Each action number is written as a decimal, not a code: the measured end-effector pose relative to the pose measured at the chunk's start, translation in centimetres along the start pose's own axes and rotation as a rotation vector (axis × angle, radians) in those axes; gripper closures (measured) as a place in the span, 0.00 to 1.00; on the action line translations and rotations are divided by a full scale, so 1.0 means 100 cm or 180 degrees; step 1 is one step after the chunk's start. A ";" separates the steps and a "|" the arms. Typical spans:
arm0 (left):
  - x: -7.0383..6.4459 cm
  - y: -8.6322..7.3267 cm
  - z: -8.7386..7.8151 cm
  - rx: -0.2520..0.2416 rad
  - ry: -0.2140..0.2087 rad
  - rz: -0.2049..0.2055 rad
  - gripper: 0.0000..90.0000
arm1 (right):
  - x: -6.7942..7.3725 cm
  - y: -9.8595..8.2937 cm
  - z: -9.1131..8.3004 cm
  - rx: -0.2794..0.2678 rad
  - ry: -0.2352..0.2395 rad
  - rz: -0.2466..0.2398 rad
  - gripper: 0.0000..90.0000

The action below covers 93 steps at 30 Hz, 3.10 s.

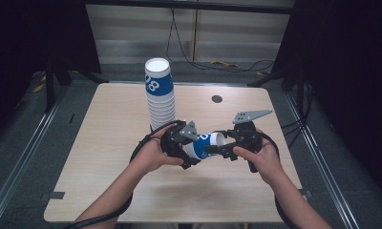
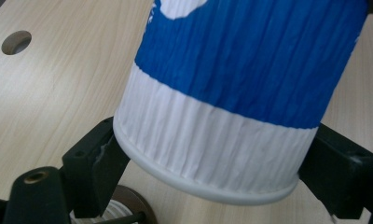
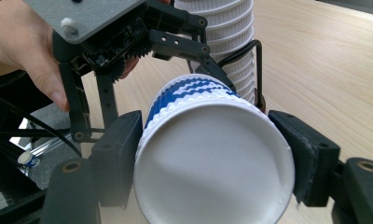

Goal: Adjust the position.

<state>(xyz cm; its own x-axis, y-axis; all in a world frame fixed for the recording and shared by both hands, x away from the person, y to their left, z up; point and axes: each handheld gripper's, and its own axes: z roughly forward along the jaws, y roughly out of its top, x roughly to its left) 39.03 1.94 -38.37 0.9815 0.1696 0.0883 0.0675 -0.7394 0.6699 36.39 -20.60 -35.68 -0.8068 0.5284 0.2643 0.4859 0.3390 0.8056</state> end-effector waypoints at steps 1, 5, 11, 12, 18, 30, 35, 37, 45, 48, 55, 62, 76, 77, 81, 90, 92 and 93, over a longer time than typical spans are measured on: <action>0.000 0.000 0.000 -0.0012 0.0003 0.0015 0.17 | -0.001 0.000 0.000 0.0001 0.0006 0.0009 0.32; 0.000 0.001 0.000 -0.0045 -0.0011 0.0003 0.17 | -0.001 -0.001 0.001 0.0013 0.0003 0.0032 0.32; -0.001 -0.001 -0.003 -0.0081 -0.0037 -0.0053 0.20 | -0.002 -0.001 0.000 -0.0010 0.0048 0.0091 0.31; 0.000 -0.001 -0.003 -0.0073 -0.0049 -0.0049 0.20 | -0.002 -0.001 0.000 -0.0010 0.0049 0.0092 0.31; -0.002 -0.003 -0.001 -0.0054 -0.0065 -0.0066 0.18 | -0.001 -0.001 0.002 0.0048 0.0081 0.0064 0.31; -0.003 -0.003 0.002 -0.0045 -0.0032 0.0021 0.16 | -0.002 -0.001 0.004 0.0127 0.0077 0.0078 0.31; -0.002 -0.004 0.001 -0.0033 -0.0032 0.0046 0.16 | -0.002 -0.002 0.005 0.0148 0.0098 0.0090 0.31; -0.002 -0.004 0.001 -0.0046 -0.0040 0.0064 0.16 | -0.002 -0.001 0.006 0.0140 0.0106 0.0086 0.31; -0.005 -0.001 0.000 -0.0051 -0.0039 0.0248 0.16 | 0.000 0.000 0.007 0.0158 0.0118 0.0084 0.31; -0.005 -0.002 0.000 -0.0077 -0.0061 0.0195 0.17 | -0.001 -0.001 0.007 0.0145 0.0134 0.0103 0.31; -0.004 -0.001 -0.001 -0.0018 -0.0109 0.0157 0.21 | -0.002 -0.002 0.008 0.0108 0.0165 0.0145 0.30; -0.003 -0.002 -0.004 -0.0017 -0.0143 0.0082 0.24 | -0.002 -0.005 0.009 0.0018 0.0188 0.0188 0.29; 0.000 -0.004 -0.008 0.0203 -0.0196 -0.0037 0.24 | -0.004 -0.008 0.003 -0.0078 0.0112 0.0118 0.23; 0.001 -0.005 -0.008 0.0226 -0.0205 -0.0056 0.24 | -0.004 -0.008 0.003 -0.0087 0.0117 0.0124 0.23; 0.001 -0.005 -0.008 0.0289 -0.0230 -0.0085 0.24 | -0.005 -0.008 0.000 -0.0104 0.0101 0.0117 0.23; 0.001 -0.006 -0.008 0.0424 -0.0263 -0.0127 0.24 | -0.004 -0.008 -0.001 -0.0098 0.0090 0.0056 0.23; 0.001 -0.007 -0.008 0.0458 -0.0281 -0.0159 0.24 | -0.004 -0.008 -0.001 -0.0092 0.0086 0.0041 0.23; 0.001 -0.007 -0.008 0.0472 -0.0274 -0.0159 0.24 | -0.004 -0.008 -0.002 -0.0094 0.0081 0.0033 0.23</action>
<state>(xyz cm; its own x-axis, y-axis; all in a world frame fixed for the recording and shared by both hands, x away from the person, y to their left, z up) 38.92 2.95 -38.25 0.9876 0.1568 -0.0100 0.1359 -0.8206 0.5551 36.24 -21.22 -36.36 -0.8103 0.5116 0.2859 0.4845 0.3102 0.8180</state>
